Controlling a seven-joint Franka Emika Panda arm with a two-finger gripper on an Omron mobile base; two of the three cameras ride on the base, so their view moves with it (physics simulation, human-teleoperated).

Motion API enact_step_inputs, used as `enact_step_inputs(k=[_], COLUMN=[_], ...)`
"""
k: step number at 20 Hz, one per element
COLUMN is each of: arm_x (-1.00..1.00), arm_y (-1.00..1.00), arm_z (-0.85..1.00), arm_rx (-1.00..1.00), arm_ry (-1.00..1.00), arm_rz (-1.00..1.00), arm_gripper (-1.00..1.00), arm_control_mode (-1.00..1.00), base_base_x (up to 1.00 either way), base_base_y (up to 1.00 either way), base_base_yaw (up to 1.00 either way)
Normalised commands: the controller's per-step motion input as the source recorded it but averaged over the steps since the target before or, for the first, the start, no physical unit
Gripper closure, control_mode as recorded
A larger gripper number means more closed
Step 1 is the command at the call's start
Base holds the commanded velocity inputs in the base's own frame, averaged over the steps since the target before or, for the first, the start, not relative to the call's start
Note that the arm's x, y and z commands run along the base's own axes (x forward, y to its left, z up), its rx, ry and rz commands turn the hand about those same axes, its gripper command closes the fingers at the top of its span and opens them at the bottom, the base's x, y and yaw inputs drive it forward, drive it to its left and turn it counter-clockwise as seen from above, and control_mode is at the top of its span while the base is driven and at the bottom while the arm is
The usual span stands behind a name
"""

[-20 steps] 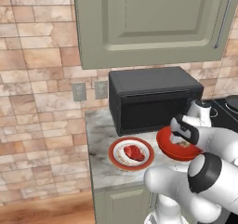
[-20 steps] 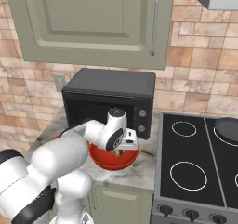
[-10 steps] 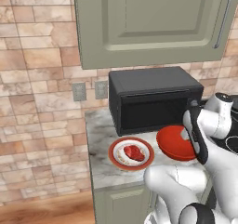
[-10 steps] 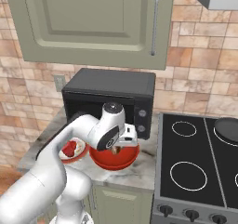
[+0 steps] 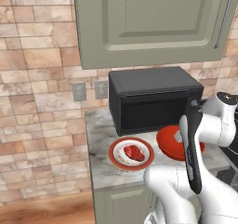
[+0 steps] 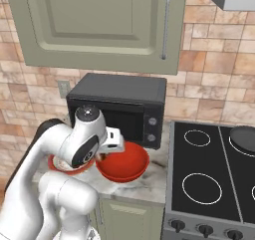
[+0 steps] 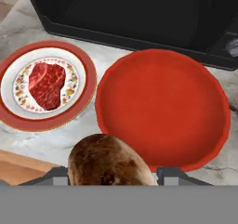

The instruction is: Place the steak on the plate and place the mushroom on the same plate.

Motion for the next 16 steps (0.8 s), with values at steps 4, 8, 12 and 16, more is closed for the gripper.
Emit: enact_step_inputs(k=[4,8,12,16], arm_x=[-0.22,-0.19,-0.15,0.0], arm_y=[0.84,0.89,0.85,0.57], arm_z=[0.49,0.19,0.0,-0.42], arm_rx=[0.0,0.0,0.0,-0.01], arm_ry=[-0.01,0.0,0.0,-0.02], arm_rz=[0.04,0.04,0.02,0.01], arm_gripper=[1.0,1.0,1.0,1.0], arm_control_mode=[-1.0,-1.0,-1.0,-1.0], base_base_x=[0.0,0.0,0.0,0.0], base_base_y=[0.0,0.0,0.0,0.0], base_base_yaw=[0.0,0.0,0.0,0.0])
